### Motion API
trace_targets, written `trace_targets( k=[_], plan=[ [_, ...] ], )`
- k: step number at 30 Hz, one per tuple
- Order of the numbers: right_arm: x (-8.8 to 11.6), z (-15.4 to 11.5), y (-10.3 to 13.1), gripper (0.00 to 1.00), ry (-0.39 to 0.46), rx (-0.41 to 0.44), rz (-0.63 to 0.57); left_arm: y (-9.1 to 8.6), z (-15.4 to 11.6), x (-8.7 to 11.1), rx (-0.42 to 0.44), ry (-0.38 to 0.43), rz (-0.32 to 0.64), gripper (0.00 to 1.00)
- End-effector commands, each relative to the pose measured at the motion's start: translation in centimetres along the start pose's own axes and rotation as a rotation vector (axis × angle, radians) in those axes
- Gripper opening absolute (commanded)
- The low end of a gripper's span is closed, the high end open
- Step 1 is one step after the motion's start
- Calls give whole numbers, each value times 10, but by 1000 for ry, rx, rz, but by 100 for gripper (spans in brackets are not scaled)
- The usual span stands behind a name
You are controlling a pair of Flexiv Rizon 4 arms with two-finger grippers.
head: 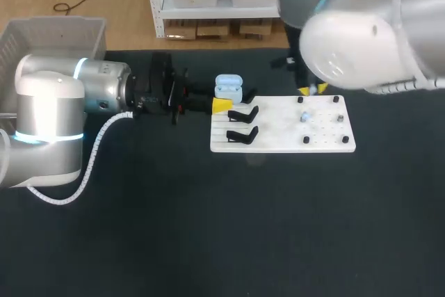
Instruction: Pick up each earbud case from the left stands, insert the matching earbuds, close the lid, and place the case in the box.
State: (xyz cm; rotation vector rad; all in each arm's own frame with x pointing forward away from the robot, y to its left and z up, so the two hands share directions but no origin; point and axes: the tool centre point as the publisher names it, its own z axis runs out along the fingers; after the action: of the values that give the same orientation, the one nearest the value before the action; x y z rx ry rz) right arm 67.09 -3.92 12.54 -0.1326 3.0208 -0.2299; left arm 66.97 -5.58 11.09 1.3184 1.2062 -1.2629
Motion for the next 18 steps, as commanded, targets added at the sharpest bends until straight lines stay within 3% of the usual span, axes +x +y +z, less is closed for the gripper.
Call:
trace_targets(
  k=[1, 9, 18],
  plan=[
    [0, -29, 17, 0, 15, -27, -15, 0, 0, 1, 0, -2, 2, 0],
    [9, -63, 46, 0, -7, -94, -16, 0, 0, 1, 0, -2, 2, 0],
    [15, -68, 76, 0, 3, -101, -25, 0, 0, 1, 0, -2, 2, 0]
  ],
)
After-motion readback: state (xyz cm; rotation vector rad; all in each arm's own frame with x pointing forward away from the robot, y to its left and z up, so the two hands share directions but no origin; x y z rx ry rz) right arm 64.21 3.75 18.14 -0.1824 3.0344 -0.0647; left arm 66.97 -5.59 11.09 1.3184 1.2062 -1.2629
